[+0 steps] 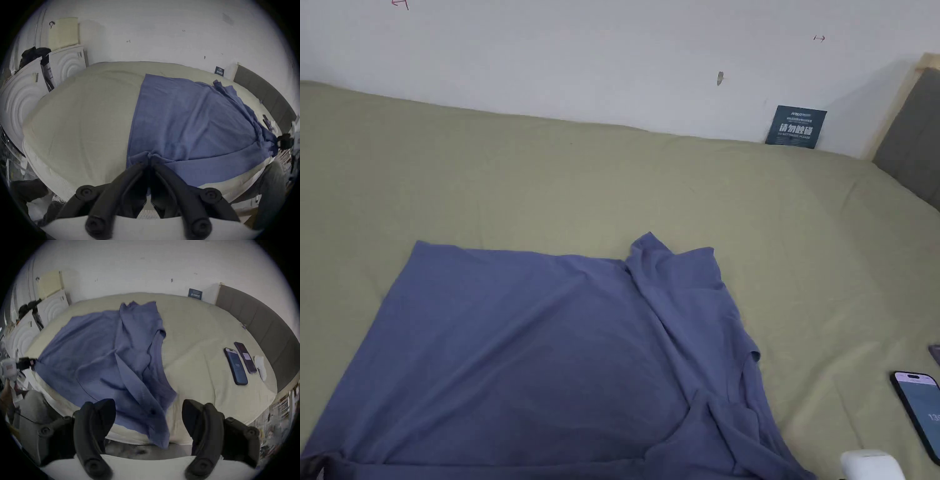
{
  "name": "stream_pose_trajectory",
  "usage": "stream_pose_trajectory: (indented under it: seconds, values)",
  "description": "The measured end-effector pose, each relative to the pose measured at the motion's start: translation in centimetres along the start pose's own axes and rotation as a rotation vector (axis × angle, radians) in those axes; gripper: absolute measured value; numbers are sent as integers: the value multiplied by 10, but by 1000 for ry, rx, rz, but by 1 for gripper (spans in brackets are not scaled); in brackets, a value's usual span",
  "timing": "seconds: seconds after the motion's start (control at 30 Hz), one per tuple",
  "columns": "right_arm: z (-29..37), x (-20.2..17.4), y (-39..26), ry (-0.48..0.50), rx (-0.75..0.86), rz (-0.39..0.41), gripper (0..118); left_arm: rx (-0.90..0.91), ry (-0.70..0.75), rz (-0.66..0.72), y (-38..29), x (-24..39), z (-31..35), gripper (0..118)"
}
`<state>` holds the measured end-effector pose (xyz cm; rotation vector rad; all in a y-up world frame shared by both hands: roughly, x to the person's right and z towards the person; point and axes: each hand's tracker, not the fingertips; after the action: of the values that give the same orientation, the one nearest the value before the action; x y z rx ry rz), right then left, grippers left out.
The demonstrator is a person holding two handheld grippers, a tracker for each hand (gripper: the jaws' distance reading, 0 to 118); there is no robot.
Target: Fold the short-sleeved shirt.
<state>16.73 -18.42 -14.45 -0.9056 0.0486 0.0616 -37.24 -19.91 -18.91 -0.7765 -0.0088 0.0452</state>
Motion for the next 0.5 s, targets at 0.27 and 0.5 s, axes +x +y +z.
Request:
stream_pose_trajectory:
  seconds: [0.27, 0.5]
  values:
    - [-5, -16, 1, -2, 38, 108, 2, 29, -27, -9, -1, 0, 14, 4]
    - [34, -15, 21, 11, 183, 55, 2, 99, -47, 29, 10, -6, 42, 3]
